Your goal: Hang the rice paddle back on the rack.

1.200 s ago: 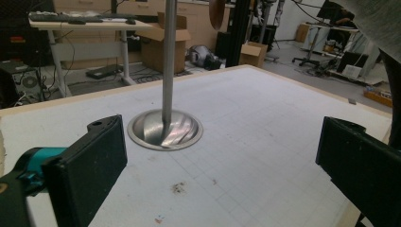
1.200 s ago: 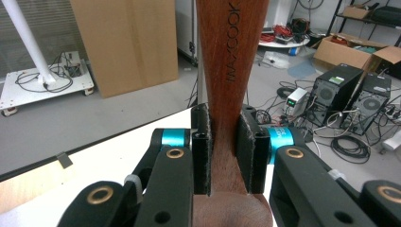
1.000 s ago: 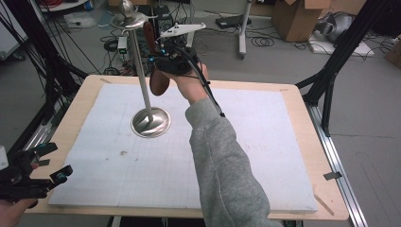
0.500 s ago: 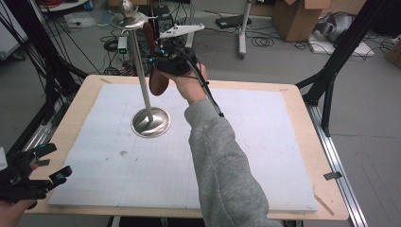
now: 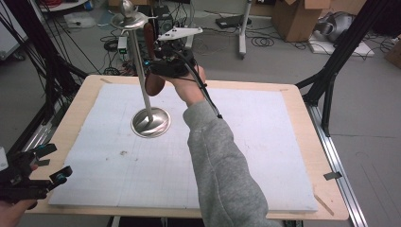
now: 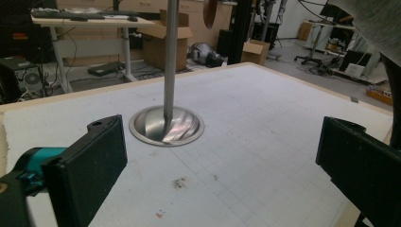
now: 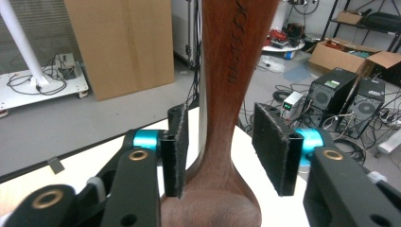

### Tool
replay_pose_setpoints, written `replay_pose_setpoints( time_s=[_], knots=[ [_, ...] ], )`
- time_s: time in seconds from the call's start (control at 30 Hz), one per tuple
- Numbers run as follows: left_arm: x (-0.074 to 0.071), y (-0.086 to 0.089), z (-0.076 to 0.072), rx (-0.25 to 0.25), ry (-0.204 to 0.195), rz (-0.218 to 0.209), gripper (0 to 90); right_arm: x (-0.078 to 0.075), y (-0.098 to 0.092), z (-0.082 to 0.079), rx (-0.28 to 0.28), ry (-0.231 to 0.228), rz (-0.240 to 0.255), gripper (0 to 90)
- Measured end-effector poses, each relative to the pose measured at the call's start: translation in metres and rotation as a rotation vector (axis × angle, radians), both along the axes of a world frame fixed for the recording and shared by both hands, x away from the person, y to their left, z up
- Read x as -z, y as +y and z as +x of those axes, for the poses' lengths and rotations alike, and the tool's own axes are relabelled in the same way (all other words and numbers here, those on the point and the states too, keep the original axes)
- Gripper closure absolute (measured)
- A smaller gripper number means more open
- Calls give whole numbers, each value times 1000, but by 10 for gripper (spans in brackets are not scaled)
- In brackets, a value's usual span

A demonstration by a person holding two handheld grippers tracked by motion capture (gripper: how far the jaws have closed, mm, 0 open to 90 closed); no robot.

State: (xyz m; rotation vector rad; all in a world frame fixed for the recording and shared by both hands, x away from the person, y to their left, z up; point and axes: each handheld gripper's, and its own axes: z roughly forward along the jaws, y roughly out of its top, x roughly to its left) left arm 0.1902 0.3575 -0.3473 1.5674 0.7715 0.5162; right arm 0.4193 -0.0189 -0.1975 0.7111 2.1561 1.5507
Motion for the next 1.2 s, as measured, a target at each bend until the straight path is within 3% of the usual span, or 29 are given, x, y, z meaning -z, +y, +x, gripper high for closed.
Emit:
replay_pose_setpoints(
  time_s=[0.27, 0.53, 0.77, 0.83, 1.2],
  knots=[
    [2, -7, 5, 17, 13, 10, 31, 6, -10, 1, 0, 14, 24, 401],
    [4, -14, 12, 35, 19, 14, 31, 5, -12, -6, 22, 4, 16, 140],
    [6, -21, 19, 56, 27, 19, 31, 6, -14, -13, 12, -13, -9, 76],
    [6, -22, 21, 61, 30, 21, 31, 8, -16, -14, 19, -7, -13, 6],
    [9, -36, 35, 93, 37, 15, 31, 21, -34, -18, 12, 12, -35, 5]
  ],
)
